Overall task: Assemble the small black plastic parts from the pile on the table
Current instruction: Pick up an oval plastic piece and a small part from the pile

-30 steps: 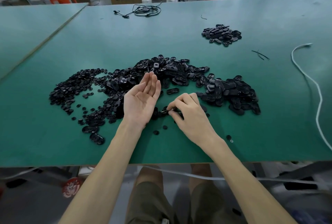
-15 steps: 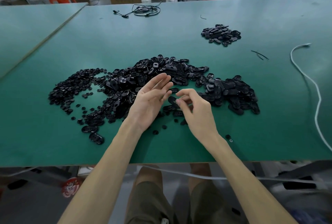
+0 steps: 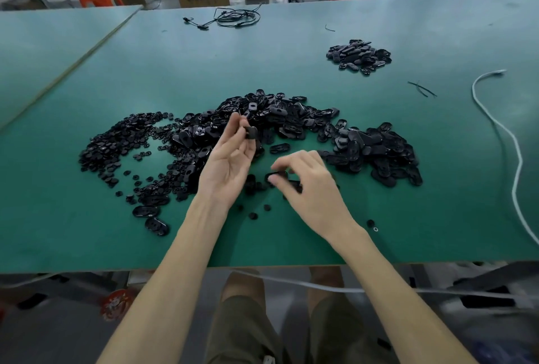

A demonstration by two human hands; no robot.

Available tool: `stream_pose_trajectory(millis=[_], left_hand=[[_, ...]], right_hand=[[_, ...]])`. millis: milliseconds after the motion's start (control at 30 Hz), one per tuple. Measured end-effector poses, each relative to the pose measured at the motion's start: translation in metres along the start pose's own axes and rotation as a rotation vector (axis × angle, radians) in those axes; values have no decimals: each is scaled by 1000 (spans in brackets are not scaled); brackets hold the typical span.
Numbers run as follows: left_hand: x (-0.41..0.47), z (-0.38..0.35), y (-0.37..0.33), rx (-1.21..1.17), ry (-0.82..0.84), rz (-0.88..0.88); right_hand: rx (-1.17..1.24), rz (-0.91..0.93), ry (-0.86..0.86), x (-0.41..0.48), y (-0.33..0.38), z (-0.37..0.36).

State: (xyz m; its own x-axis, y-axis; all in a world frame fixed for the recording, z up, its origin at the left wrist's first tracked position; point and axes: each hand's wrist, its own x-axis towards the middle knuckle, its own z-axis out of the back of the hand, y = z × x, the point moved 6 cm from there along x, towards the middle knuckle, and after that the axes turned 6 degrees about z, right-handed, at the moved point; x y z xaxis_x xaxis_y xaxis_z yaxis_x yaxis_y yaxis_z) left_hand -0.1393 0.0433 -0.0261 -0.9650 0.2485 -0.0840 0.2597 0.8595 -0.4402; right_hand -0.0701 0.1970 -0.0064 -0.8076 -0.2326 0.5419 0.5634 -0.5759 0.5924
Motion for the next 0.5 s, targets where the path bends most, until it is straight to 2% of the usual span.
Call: stream_pose_trajectory(millis=[100, 200, 500], left_hand=[[0, 0, -1, -140, 0, 13], [-1, -1, 2, -129, -5, 50], [-4, -7, 12, 217, -57, 45]], right_hand=[[-186, 200, 144, -2, 12, -14], [-238, 228, 241, -5, 12, -23], [-336, 231, 158, -3, 8, -20]])
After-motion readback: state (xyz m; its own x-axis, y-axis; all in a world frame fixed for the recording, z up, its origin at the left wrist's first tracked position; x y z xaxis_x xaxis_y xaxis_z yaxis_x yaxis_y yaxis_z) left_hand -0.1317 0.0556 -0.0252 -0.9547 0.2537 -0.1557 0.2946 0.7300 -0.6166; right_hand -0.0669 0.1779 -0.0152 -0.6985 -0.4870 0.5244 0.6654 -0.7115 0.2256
